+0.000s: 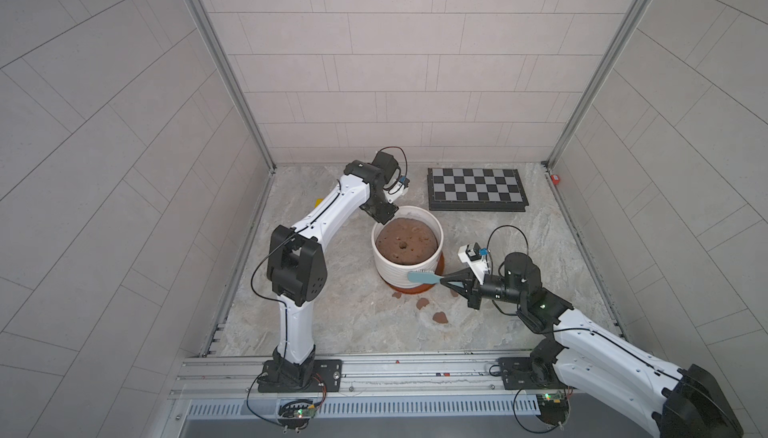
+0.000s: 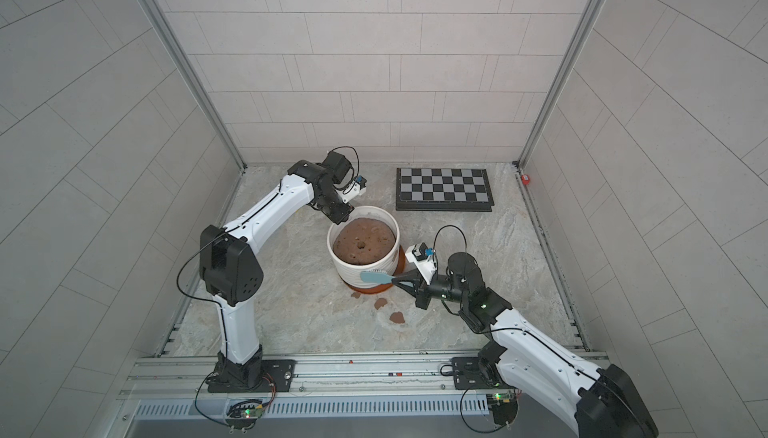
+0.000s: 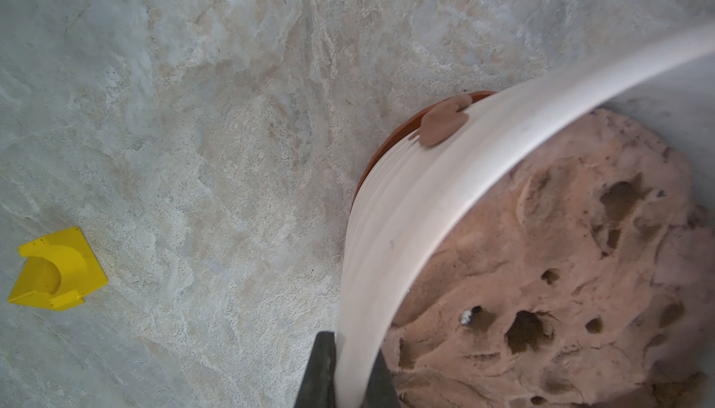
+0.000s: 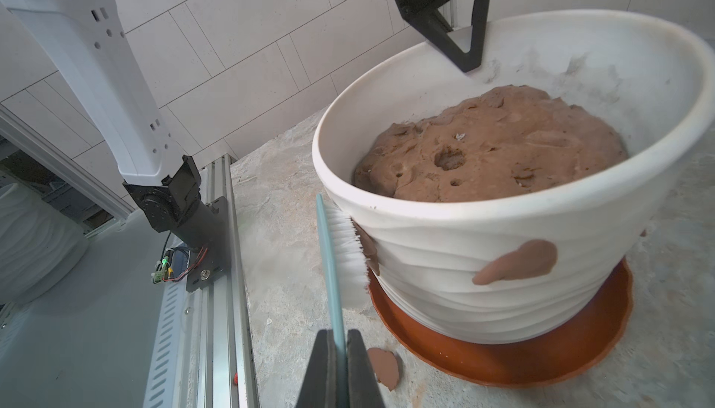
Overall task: Scrub the dried mud off the ceramic pot
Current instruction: Brush off the soil from the pot.
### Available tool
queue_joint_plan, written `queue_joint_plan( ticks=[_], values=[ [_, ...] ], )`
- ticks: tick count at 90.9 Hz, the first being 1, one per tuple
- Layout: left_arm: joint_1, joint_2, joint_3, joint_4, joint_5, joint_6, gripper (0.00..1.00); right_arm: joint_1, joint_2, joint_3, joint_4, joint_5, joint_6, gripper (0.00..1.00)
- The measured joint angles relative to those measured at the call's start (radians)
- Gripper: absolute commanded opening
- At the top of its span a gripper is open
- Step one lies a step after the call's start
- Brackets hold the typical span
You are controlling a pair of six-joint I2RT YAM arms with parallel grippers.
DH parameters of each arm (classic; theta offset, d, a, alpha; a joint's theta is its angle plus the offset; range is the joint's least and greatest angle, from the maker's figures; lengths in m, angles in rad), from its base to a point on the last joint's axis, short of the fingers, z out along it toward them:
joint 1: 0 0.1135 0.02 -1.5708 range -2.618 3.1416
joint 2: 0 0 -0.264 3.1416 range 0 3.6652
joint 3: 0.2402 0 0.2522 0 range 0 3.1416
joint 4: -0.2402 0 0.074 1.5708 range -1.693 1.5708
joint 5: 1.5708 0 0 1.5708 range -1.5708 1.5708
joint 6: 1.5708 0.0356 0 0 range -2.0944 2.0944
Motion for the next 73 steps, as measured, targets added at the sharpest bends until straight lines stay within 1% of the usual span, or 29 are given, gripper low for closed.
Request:
queue_joint_plan(
  ticks=[11, 29, 53, 73],
  values=[
    [0.0, 0.0, 0.0, 0.0, 0.005, 0.0, 0.0, -0.023, 0.034, 0.0, 0.013, -0.025, 0.001, 0.0],
    [0.001, 0.001, 0.0, 0.004, 0.009, 0.008, 0.0, -0.029, 0.072, 0.0, 0.016, -0.035, 0.01, 0.0],
    [0.002, 0.003, 0.002, 0.003, 0.01, 0.008, 0.0, -0.031, 0.078, -0.043, 0.021, -0.028, 0.039, 0.0],
    [0.002, 0.004, 0.004, 0.001, 0.01, 0.008, 0.0, -0.004, 0.096, -0.095, 0.01, -0.006, 0.07, 0.0]
  ],
)
